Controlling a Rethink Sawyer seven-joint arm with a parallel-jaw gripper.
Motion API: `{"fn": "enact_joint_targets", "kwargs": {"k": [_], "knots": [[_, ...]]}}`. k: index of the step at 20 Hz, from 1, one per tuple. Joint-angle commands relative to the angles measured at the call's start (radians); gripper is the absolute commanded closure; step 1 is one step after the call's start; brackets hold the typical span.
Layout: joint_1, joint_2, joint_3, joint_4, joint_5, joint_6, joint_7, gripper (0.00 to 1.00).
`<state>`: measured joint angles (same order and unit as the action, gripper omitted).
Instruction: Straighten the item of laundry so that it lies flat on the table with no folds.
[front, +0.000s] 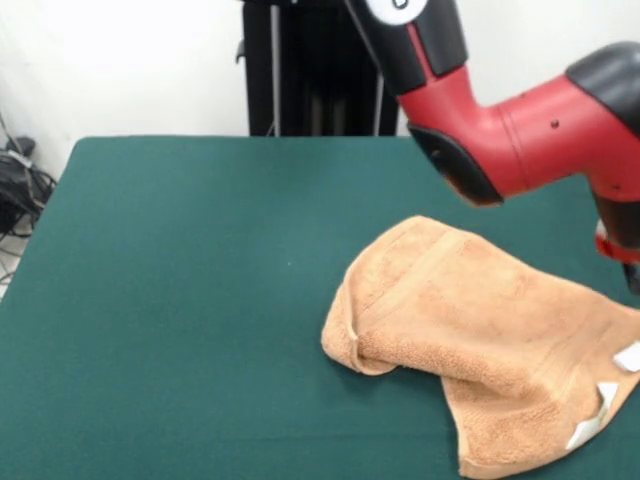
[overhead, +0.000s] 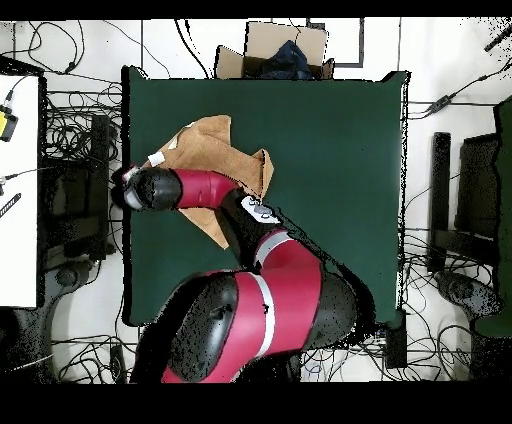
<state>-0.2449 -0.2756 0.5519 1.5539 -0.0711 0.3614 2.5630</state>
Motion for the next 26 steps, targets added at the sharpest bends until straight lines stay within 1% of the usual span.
{"fn": "enact_joint_targets", "kwargs": {"k": [1,4,7,8,9,10,12,16,18,20,21,22,26], "knots": [[0.004,-0.066,0.02,0.22,0.045,-0.012,0.142,0.0],[0.002,-0.081,0.021,0.265,0.052,-0.036,0.151,0.0],[0.008,-0.154,-0.003,0.32,0.058,-0.026,0.169,0.0],[0.031,-0.209,-0.042,0.332,0.057,-0.011,0.184,0.0],[0.044,-0.235,-0.065,0.334,0.057,-0.002,0.189,0.0],[0.086,-0.28,-0.127,0.324,0.053,0.014,0.207,0.0],[0.133,-0.324,-0.199,0.301,0.047,0.034,0.216,0.0],[0.176,-0.389,-0.264,0.288,0.061,0.08,0.217,0.0],[0.202,-0.408,-0.303,0.271,0.067,0.096,0.217,0.0],[0.247,-0.417,-0.372,0.233,0.059,0.109,0.227,0.0],[0.28,-0.419,-0.421,0.206,0.045,0.108,0.233,0.0],[0.329,-0.413,-0.494,0.161,0.018,0.112,0.243,0.0],[0.361,-0.385,-0.562,0.104,0.018,0.115,0.214,0.0]]}}
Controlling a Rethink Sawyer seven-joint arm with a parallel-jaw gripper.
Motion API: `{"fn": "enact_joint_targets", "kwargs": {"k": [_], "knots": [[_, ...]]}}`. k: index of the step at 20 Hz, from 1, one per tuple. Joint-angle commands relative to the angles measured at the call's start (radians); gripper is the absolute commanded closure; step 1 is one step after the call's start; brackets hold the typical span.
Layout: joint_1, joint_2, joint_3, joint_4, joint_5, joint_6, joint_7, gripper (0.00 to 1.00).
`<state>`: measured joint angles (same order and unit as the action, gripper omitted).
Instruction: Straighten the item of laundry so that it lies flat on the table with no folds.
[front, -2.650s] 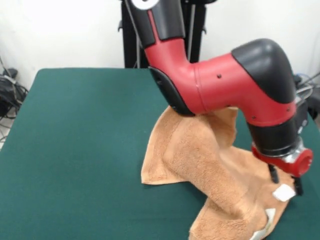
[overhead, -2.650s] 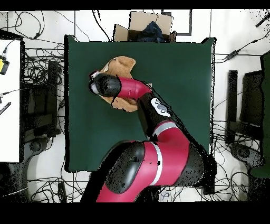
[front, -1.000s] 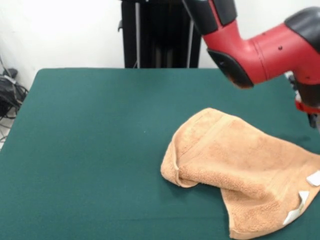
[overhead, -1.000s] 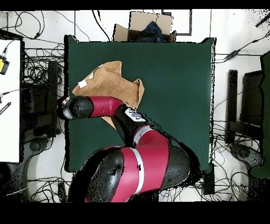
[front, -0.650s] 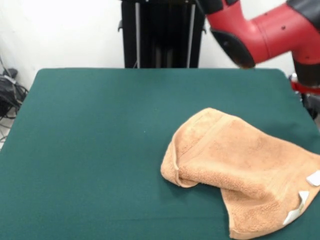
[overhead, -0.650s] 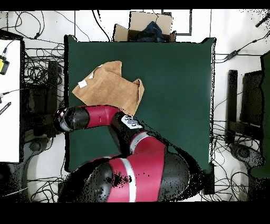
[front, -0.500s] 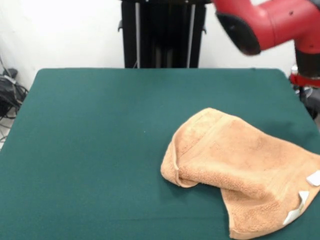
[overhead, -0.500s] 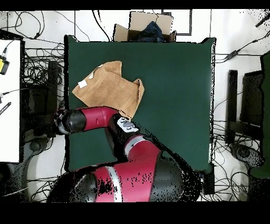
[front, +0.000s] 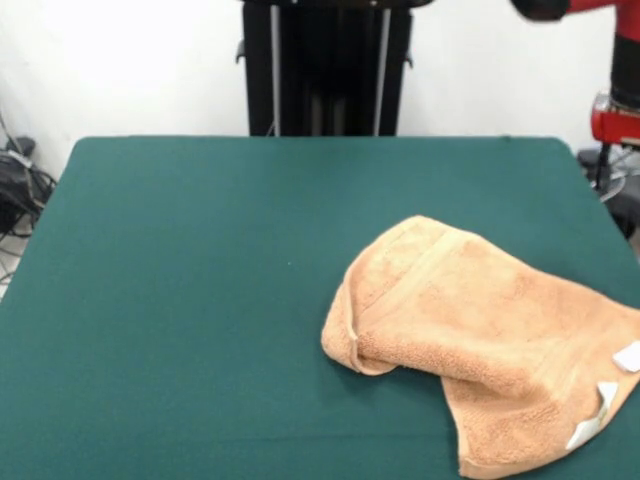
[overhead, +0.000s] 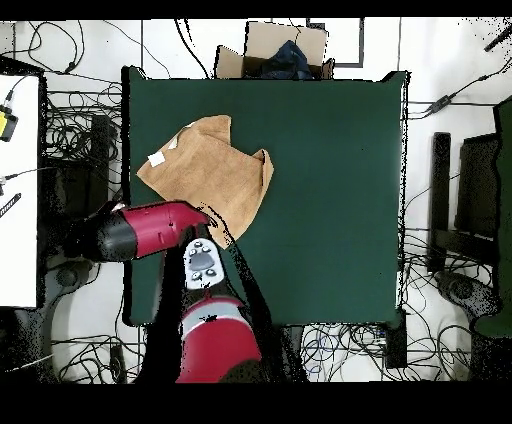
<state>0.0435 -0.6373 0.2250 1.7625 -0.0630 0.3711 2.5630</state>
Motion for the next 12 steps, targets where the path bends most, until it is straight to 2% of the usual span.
{"fn": "enact_joint_targets", "kwargs": {"k": [1,12], "knots": [[0.072,-0.018,-0.24,-0.11,0.016,0.105,0.204,0.0],[0.085,0.014,-0.366,-0.145,-0.013,0.102,0.128,0.0]]}}
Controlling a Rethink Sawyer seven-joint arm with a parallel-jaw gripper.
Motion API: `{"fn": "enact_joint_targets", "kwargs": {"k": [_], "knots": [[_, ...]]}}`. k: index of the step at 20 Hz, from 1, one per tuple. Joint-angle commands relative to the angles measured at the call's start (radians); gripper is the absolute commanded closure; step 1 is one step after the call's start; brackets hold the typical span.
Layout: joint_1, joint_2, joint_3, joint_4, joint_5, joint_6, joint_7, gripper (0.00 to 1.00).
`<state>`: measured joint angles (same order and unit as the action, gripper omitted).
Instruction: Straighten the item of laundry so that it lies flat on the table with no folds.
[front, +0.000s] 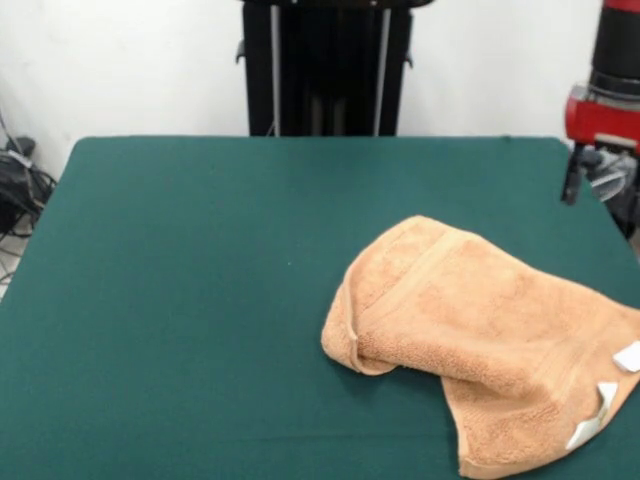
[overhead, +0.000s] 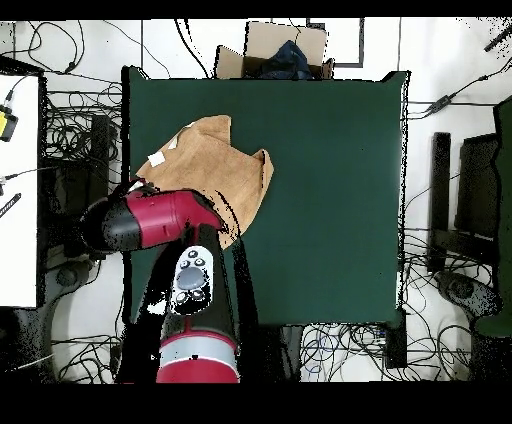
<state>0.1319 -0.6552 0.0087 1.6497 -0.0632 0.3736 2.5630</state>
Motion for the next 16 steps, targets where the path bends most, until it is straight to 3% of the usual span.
{"fn": "enact_joint_targets", "kwargs": {"k": [1,11,16], "knots": [[-0.006,0.031,-0.152,-0.029,-0.016,0.09,0.118,0.0],[-0.068,0.068,-0.18,-0.046,-0.064,0.032,0.02,0.0],[-0.096,0.131,-0.165,-0.074,-0.076,-0.002,-0.002,0.0]]}}
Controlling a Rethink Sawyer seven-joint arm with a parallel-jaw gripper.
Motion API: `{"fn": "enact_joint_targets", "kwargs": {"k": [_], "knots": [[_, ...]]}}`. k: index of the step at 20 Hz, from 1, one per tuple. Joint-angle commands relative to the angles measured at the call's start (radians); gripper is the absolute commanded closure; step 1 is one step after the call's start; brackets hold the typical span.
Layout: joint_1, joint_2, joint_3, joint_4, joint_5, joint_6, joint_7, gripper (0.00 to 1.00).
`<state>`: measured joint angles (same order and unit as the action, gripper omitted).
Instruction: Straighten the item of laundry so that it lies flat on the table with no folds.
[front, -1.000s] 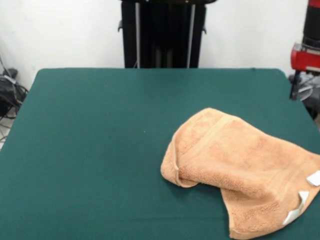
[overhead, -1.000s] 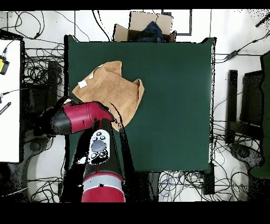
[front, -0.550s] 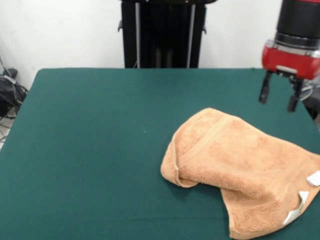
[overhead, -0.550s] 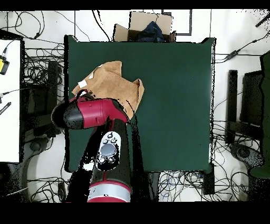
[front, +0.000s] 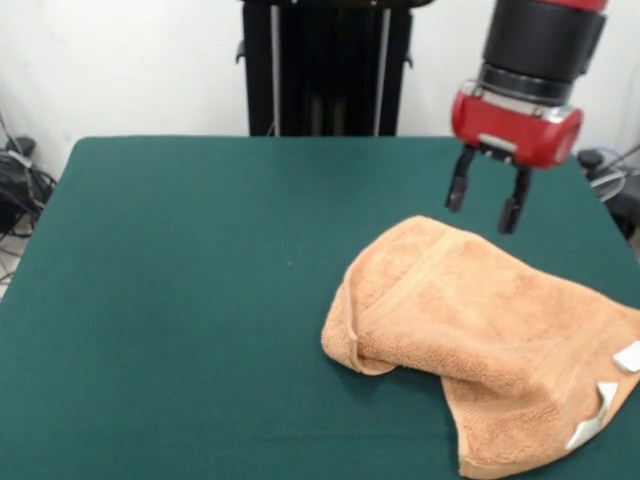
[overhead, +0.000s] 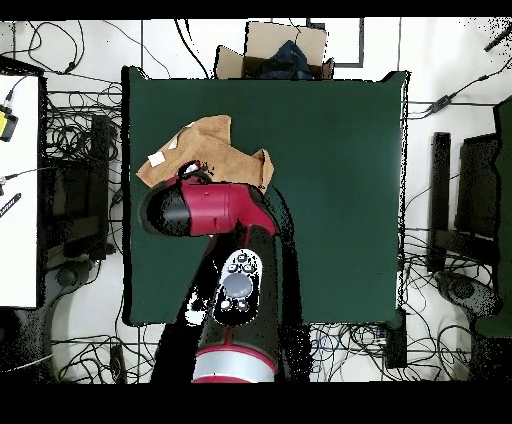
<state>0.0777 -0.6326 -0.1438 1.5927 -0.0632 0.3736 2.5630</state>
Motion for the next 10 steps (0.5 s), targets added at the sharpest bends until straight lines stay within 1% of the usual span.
{"fn": "enact_joint_targets", "kwargs": {"k": [1,5,7,10], "knots": [[-0.043,0.115,-0.01,-0.02,-0.076,-0.001,-0.003,0.0],[-0.054,0.155,0.012,-0.021,-0.076,-0.028,-0.001,0.0],[-0.053,0.182,0.014,-0.017,-0.078,-0.074,0.016,0.0],[-0.068,0.211,0.035,-0.011,-0.081,-0.118,0.012,0.0]]}}
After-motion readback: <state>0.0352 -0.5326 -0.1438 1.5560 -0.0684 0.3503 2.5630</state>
